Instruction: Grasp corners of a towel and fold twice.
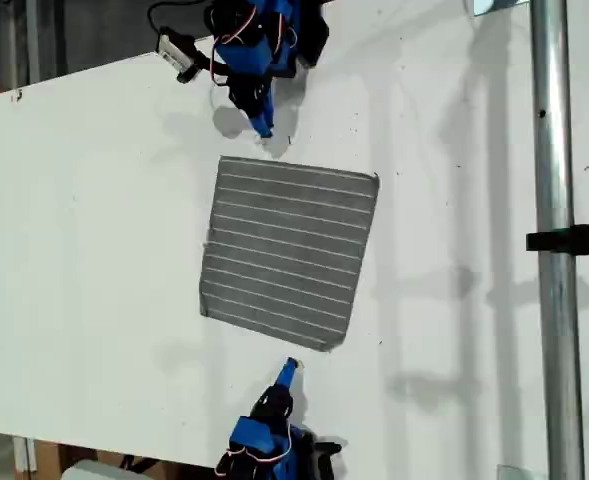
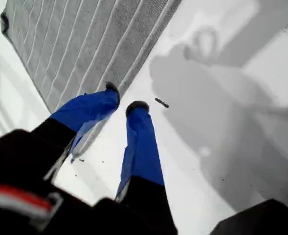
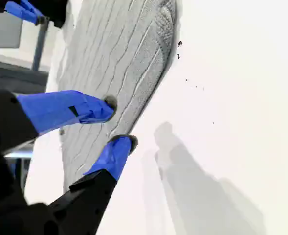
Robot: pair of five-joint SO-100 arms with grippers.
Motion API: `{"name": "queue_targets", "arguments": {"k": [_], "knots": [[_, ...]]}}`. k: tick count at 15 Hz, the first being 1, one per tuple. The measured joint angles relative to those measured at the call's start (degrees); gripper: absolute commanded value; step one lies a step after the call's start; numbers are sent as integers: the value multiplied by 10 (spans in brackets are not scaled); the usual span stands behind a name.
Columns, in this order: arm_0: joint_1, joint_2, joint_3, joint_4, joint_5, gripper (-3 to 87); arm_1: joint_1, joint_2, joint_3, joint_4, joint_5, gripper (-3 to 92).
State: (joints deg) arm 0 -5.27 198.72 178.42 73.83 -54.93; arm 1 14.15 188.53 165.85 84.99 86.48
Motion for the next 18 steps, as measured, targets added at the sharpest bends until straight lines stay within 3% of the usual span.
{"name": "queue_targets", "arguments": {"k": [1,3,5,9,16,17,18], "knots": [[-4,0,0,-4,-6,-29,-2,-2,-1,-3,-5,-2],[-76,0,0,-9,-173,-29,-75,-25,-27,-79,-19,-2],[-84,0,0,-11,-235,-29,-85,-81,-53,-117,-35,-2],[-85,0,0,-11,-245,-29,-130,-355,-267,-125,-102,-2],[-84,0,0,-11,-245,-29,-325,-942,-883,47,-213,8],[-84,0,0,-11,-245,-29,-349,-954,-903,54,-213,245],[-84,0,0,-11,-245,-29,-360,-954,-908,60,-213,381]]}}
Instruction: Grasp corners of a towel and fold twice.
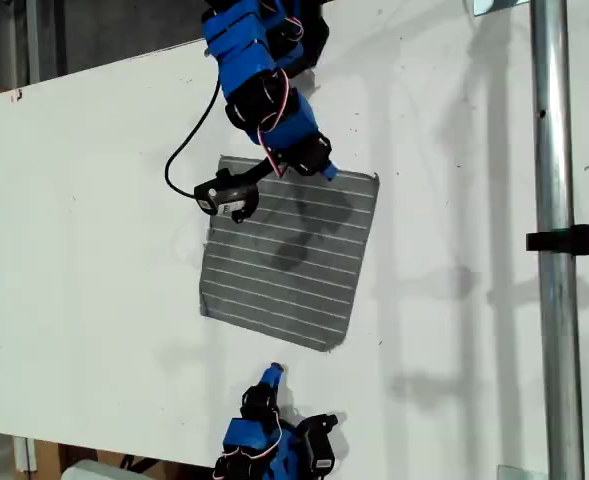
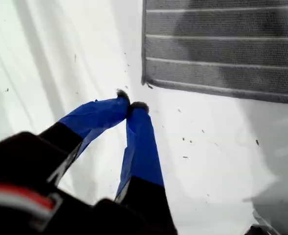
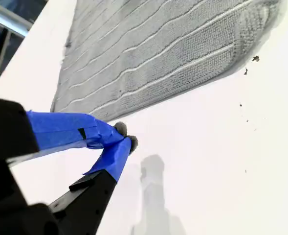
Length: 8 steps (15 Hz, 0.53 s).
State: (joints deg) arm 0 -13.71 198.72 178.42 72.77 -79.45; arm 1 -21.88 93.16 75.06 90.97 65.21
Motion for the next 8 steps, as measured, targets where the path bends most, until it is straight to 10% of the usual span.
{"name": "queue_targets", "arguments": {"k": [8], "knots": [[0,0,0,0,0,-29,18,-128,38,-24,-25,404]]}}
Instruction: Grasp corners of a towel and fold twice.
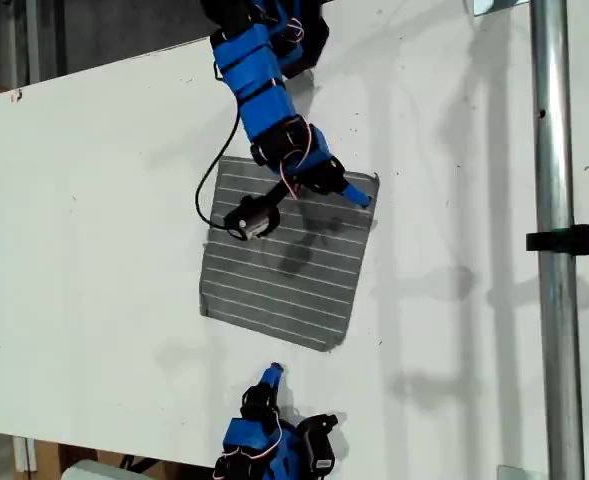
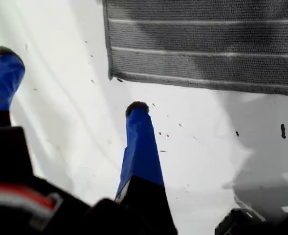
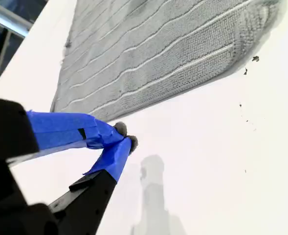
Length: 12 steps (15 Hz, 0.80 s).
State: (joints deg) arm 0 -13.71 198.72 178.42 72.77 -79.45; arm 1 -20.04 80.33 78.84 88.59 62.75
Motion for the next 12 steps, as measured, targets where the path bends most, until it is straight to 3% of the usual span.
{"name": "queue_targets", "arguments": {"k": [4,8,12], "knots": [[0,0,0,0,0,-29,-18,-79,20,-58,10,363],[0,0,0,0,0,-29,-27,-82,38,-61,19,329],[0,0,0,0,0,-29,-16,-157,63,-117,29,185]]}}
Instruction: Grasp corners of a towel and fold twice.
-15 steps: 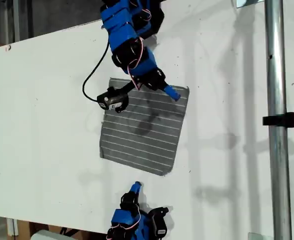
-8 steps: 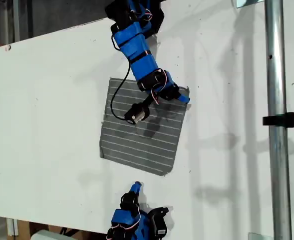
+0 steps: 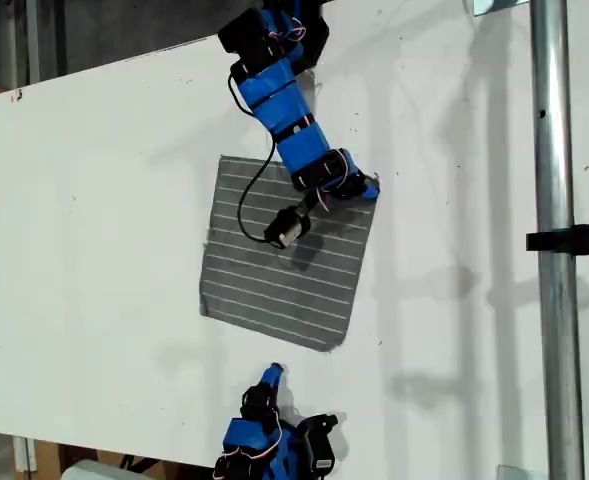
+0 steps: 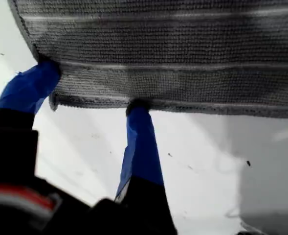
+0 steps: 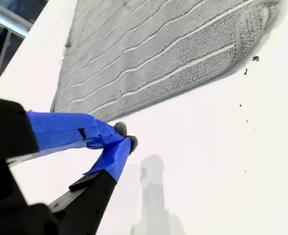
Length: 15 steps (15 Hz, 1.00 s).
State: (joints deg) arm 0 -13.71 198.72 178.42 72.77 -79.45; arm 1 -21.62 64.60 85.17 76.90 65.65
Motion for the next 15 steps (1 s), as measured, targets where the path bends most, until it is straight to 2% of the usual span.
{"name": "queue_targets", "arguments": {"k": [1,2,8,10,12,14,15], "knots": [[0,0,0,0,0,-29,5,-7,-3,-12,0,121],[0,0,0,0,0,-29,10,-10,-7,-28,0,10],[3,0,-8,-8,-7,-32,12,-10,-9,-30,4,-1],[54,-11,-66,-36,-40,-32,12,-8,-9,-30,4,-1],[88,-210,-288,-18,-22,-32,12,-8,-9,-30,3,-1],[119,-504,-572,22,82,-32,15,-7,-9,-30,3,-1],[126,-637,-705,64,142,-32,15,-6,-8,-32,3,-1]]}}
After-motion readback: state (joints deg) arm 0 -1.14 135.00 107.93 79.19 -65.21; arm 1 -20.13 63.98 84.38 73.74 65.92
